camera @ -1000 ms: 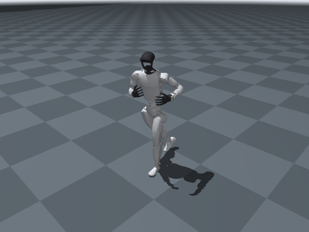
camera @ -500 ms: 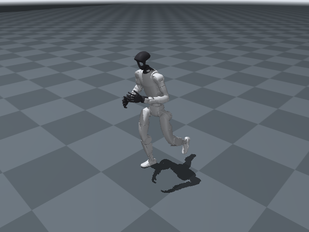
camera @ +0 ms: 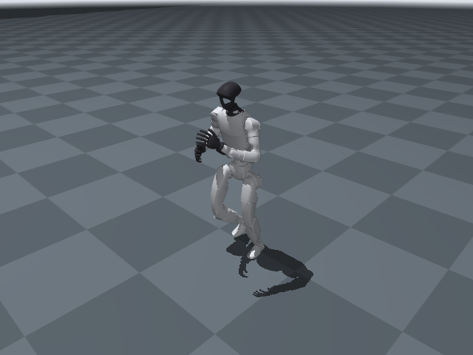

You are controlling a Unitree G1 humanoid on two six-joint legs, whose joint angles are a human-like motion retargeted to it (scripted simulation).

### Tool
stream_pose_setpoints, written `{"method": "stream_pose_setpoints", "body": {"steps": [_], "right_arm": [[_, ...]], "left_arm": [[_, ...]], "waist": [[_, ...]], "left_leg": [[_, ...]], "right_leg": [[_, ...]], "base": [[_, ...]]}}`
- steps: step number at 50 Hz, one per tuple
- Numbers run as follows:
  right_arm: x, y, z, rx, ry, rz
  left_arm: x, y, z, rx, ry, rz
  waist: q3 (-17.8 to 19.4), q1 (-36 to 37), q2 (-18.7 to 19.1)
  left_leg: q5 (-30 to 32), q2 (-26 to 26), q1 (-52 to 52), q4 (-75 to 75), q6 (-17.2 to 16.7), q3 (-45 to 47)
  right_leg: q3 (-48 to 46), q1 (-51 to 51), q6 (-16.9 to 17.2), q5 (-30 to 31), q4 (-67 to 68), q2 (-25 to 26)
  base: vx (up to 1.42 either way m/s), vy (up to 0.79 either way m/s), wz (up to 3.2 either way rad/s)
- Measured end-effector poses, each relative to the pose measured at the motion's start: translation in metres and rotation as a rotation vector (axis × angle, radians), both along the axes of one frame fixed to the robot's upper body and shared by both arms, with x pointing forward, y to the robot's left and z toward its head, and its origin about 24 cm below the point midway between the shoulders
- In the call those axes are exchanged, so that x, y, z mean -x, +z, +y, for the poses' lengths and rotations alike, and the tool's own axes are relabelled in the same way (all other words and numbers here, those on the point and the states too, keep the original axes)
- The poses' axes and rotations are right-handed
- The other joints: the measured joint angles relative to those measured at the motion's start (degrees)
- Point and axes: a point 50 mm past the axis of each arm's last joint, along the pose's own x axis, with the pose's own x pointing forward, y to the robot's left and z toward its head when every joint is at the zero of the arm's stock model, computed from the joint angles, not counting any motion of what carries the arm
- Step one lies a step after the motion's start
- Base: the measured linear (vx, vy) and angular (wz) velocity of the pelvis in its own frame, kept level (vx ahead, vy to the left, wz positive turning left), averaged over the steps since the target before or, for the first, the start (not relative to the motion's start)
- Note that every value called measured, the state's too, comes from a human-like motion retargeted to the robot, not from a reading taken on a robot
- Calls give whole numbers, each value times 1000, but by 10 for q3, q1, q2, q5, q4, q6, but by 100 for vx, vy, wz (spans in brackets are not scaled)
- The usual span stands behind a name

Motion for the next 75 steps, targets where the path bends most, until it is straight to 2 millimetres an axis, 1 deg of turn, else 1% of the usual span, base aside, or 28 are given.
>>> {"method": "stream_pose_setpoints", "body": {"steps": [3,5,8,11,13,15,18,20,23,27,30,33,35,37,40,43,47,51,55,58,60,63,65,67,70,72,73,75], "right_arm": [[18,24,-25,74,38,-51],[25,29,-35,118,54,-34],[28,26,-53,187,-16,6],[36,16,-72,211,-153,60],[33,4,-79,181,-268,91],[18,-9,-82,140,-392,112],[-20,0,-74,35,-478,40],[-26,27,-58,-100,-394,-62],[-3,59,-30,-248,-165,-180],[17,76,-14,-268,62,-220],[26,67,-10,-296,182,-121],[26,55,-14,-168,113,-99],[20,46,-16,-56,48,-94],[6,26,-18,-9,-68,-71],[-14,-18,-19,141,-290,28],[-9,-25,-28,133,-375,48],[16,-2,-52,248,-236,-11],[39,-3,-79,326,-309,56],[44,-13,-81,333,-388,84],[20,-25,-68,278,-278,137],[-3,-32,-50,170,-219,173],[-45,3,-13,17,-245,-6],[-61,54,15,-89,-200,-212],[-58,109,34,-234,-104,-400],[-28,160,38,-426,27,-600],[-6,169,31,-420,35,-706],[1,171,27,-275,-65,-820],[12,162,30,-469,117,-672]], "left_arm": [[20,43,4,123,65,-254],[29,55,8,161,99,-349],[36,60,11,170,39,-350],[41,50,14,183,-152,-185],[40,37,17,238,-292,-40],[27,11,20,367,-368,167],[1,-52,48,684,-267,502],[9,-89,70,864,-203,624],[55,-121,103,853,-69,701],[114,-150,139,709,198,861],[146,-155,157,592,305,963],[153,-136,174,486,420,900],[145,-121,181,453,523,766],[116,-115,180,400,609,603],[51,-108,159,293,596,487],[16,-54,114,350,368,288],[27,3,69,450,-43,95],[28,10,41,529,-278,137],[36,17,21,506,-375,117],[37,7,24,438,-384,172],[31,-18,35,466,-317,303],[16,-92,53,632,-63,619],[27,-140,67,715,80,809],[55,-161,86,729,146,895],[96,-157,108,623,157,947],[111,-146,115,520,134,962],[114,-140,118,465,135,950],[117,-131,119,469,93,937]], "waist": [[-50,-132,28],[-67,-210,47],[-64,-259,10],[-33,-247,-45],[-2,-224,-67],[37,-200,-58],[86,-181,-32],[91,-166,-19],[56,-110,-38],[13,-35,-74],[15,9,-43],[31,34,-17],[48,41,-2],[69,45,0],[105,37,-12],[95,-12,-13],[16,-120,23],[-39,-166,65],[-29,-148,92],[7,-140,91],[29,-132,89],[75,-107,82],[91,-84,62],[82,-54,31],[36,12,-18],[4,65,-42],[-8,88,-52],[-19,113,-61]], "left_leg": [[42,3,61,-66,-6,-33],[103,3,110,-109,-27,-54],[182,-26,209,-135,-42,-71],[246,-52,262,-52,-46,-92],[260,-43,231,104,-44,-77],[238,22,176,278,-24,-35],[145,98,63,463,48,-26],[94,87,-28,503,83,-42],[68,56,-117,396,91,1],[160,36,-100,21,37,83],[267,67,-64,-201,-36,-14],[321,115,-42,-214,-73,-127],[261,139,-18,-163,-93,-149],[141,139,-8,-79,-105,-103],[19,126,-37,82,-57,-21],[-10,126,-45,146,-17,50],[54,112,5,44,-5,153],[184,69,55,-60,-5,163],[247,34,70,-57,-8,61],[220,16,29,77,-7,-14],[195,16,-13,195,-13,-35],[135,27,-57,330,9,-34],[94,29,-82,376,30,-30],[63,14,-114,375,45,-35],[45,-18,-160,285,56,-39],[56,-25,-169,164,49,-26],[61,-22,-165,92,43,-13],[70,-8,-141,-60,23,30]], "right_leg": [[-46,-43,40,41,-182,5],[-87,3,51,110,-434,21],[-180,21,135,157,-608,-4],[-251,33,138,166,-611,-36],[-219,42,84,163,-556,-38],[-169,27,32,96,-435,-18],[-132,5,25,21,-298,14],[-103,9,30,15,-294,34],[-15,32,55,59,-370,54],[128,98,108,146,-483,49],[216,169,120,175,-536,67],[225,204,119,128,-521,52],[175,189,106,55,-438,32],[119,119,67,-46,-267,-11],[101,23,-8,-151,-77,-57],[62,-15,-21,-167,-64,-56],[-77,3,4,-113,-208,-62],[-86,26,76,3,-387,-21],[-145,51,90,57,-494,-8],[-116,56,78,9,-506,12],[-37,36,52,-34,-474,36],[78,43,13,-68,-446,72],[142,61,4,-74,-441,79],[188,92,16,-51,-474,67],[214,131,48,30,-536,28],[216,146,72,101,-560,8],[216,153,85,137,-567,3],[207,177,114,199,-584,-1]], "base": [[126,-12,101],[127,-26,89],[130,-37,3],[121,-35,-90],[105,-25,-140],[97,-15,-146],[90,-5,-143],[83,0,-168],[80,1,-248],[77,19,-311],[70,43,-333],[55,54,-315],[37,62,-291],[20,62,-272],[8,48,-231],[14,31,-208],[25,12,-223],[28,-9,-279],[24,-13,-367],[21,-11,-384],[23,-6,-397],[32,1,-369],[51,5,-292],[66,6,-212],[79,10,-139],[84,17,-111],[84,21,-98],[83,26,-67]]}}
